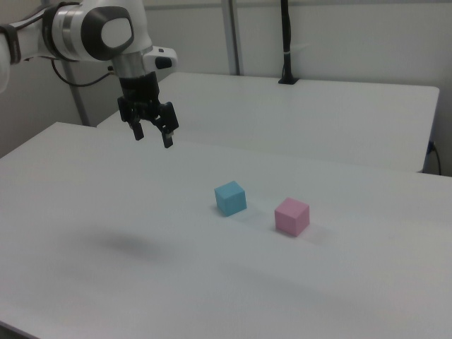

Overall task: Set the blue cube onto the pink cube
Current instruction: 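Move the open gripper toward the light-blue cube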

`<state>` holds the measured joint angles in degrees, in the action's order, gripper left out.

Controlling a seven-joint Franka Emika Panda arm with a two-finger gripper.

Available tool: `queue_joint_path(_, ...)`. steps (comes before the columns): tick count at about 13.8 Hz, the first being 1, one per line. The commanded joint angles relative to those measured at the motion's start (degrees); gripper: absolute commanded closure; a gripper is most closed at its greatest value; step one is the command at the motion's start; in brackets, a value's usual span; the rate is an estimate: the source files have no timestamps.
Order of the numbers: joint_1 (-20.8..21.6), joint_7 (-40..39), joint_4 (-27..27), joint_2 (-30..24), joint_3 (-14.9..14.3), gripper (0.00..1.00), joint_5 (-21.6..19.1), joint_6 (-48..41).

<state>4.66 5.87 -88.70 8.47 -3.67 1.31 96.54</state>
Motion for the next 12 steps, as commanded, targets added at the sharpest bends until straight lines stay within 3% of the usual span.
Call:
queue_joint_path(1,-0.9,0.0,-0.6,-1.3,-0.6,0.0,-0.1,-0.8)
queue_joint_path(12,-1.7,0.3,-0.6,-0.6,-0.7,0.0,-0.3,-0.5)
